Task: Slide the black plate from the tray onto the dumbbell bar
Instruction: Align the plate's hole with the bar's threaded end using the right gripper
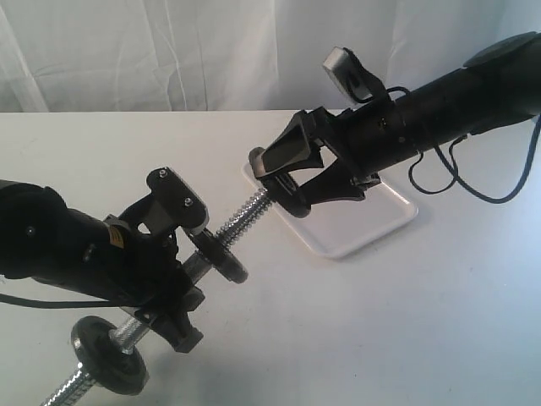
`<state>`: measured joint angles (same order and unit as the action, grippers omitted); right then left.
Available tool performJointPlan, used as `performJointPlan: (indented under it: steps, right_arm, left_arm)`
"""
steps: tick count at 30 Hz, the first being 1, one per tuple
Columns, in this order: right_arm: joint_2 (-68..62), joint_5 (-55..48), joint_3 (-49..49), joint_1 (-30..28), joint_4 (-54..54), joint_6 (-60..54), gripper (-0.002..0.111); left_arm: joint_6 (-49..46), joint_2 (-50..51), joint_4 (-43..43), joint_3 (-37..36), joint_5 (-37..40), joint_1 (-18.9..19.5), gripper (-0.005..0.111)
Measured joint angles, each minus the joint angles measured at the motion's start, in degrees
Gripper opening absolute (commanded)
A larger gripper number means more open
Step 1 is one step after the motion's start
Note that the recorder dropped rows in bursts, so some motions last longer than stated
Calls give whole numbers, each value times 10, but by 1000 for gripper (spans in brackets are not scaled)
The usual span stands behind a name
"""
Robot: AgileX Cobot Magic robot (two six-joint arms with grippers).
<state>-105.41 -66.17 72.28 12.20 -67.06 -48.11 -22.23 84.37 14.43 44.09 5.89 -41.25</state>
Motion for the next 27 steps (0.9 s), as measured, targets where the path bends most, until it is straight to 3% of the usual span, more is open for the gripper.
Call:
performJointPlan:
  steps: [27]
  right_arm:
    - [-1, 9, 0, 21, 10, 7, 0]
  left_arm:
    - [3, -9, -6, 0, 31, 4, 0]
